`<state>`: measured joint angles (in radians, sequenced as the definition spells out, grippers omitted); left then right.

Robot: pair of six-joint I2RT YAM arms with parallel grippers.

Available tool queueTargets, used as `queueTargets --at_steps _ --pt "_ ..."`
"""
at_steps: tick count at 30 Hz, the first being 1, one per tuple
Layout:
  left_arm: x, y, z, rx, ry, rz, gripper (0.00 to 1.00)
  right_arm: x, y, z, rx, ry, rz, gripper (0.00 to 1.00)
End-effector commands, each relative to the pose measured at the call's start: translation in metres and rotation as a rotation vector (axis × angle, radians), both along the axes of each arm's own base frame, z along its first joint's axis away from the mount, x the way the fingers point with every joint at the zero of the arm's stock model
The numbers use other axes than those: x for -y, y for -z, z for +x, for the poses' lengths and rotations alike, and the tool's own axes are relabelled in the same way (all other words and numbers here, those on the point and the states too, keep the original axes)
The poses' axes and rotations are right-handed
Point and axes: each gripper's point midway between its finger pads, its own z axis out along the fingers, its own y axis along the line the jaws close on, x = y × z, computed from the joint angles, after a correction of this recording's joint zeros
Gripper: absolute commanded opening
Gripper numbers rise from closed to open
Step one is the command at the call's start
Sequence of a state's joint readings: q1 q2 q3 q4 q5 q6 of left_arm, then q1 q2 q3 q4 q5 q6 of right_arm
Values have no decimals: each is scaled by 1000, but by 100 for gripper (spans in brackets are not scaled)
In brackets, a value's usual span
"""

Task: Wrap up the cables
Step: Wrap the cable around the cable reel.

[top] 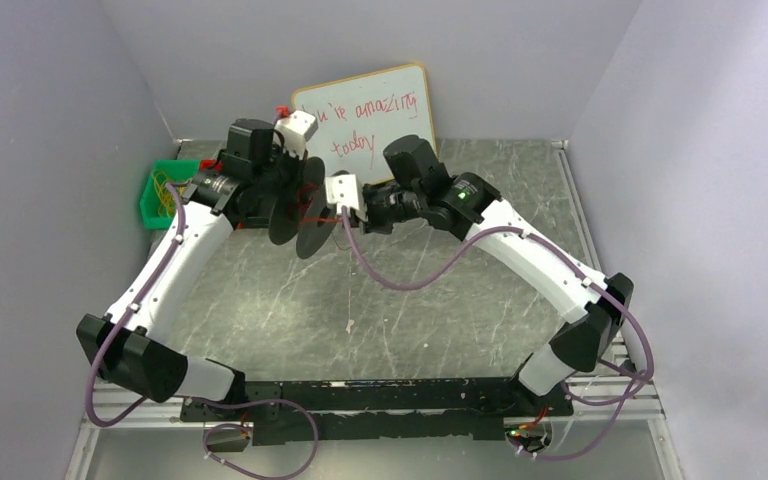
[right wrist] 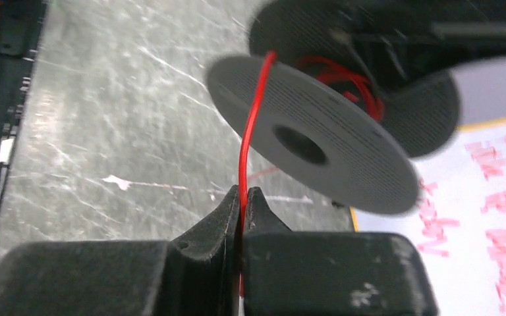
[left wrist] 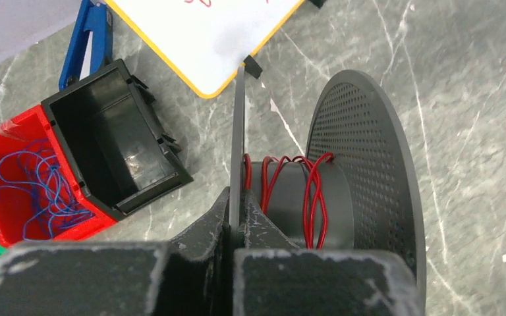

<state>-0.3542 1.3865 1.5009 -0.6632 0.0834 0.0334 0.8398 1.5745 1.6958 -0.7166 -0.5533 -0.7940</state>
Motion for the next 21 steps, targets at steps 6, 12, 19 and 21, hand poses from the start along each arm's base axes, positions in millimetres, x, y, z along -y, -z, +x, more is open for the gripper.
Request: queueTargets --at_steps 6,12,19,21 --pt "17 -16 -37 74 264 202 2 50 14 93 -61 291 71 0" --pt "37 -24 -56 28 396 205 2 61 45 108 -121 274 88 0" --pt "68 -56 -67 -22 512 118 2 61 77 107 -228 240 155 0" --pt "72 -50 -65 -36 513 131 2 66 78 107 -261 241 191 1"
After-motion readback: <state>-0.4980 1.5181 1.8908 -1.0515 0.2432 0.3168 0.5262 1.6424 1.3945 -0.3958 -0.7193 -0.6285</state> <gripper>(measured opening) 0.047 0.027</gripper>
